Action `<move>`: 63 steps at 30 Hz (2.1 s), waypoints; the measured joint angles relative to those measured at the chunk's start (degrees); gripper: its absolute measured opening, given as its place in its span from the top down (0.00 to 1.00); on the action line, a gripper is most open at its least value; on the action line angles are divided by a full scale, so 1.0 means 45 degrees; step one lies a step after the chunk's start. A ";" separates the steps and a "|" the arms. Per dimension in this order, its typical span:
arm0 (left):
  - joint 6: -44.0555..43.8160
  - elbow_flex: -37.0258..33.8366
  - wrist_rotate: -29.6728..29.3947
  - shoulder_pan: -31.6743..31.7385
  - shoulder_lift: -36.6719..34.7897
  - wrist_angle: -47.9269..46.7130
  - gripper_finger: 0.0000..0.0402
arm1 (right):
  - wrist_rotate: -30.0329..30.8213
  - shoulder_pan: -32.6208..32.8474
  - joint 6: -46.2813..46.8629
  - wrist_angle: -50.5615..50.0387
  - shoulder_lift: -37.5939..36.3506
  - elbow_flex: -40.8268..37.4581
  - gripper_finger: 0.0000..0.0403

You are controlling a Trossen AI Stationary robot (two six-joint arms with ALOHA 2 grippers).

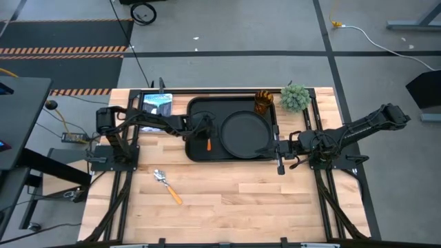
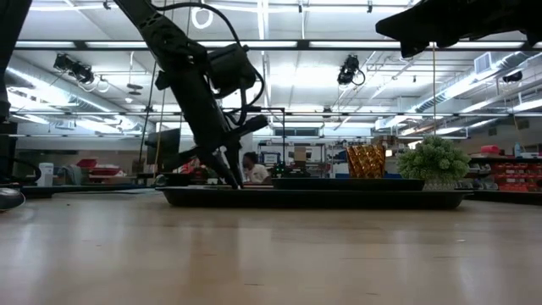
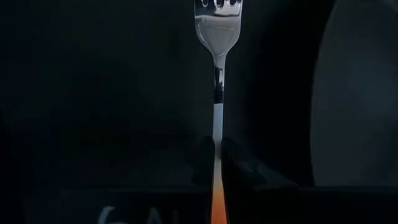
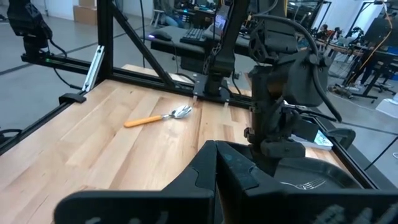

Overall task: Pick and place plate/cup/fork/spoon on tray
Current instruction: Put the orange fork on the black tray, then put the yellow spoon on the black tray to the left of the orange fork

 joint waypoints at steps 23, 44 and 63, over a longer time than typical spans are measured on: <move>0.0006 0.0000 0.0011 0.0012 0.0000 0.0273 0.94 | 0.0000 0.0000 0.0000 -0.0039 -0.0005 0.0000 0.98; 0.1015 -0.0005 0.3789 0.0280 -0.0401 0.0266 0.81 | 0.0000 0.0000 0.0000 -0.0095 -0.0005 0.0000 0.98; -0.1000 0.0000 0.4490 -0.5203 -0.2501 -0.0152 0.90 | 0.0000 0.0000 0.0053 -0.0192 -0.0005 0.0000 0.98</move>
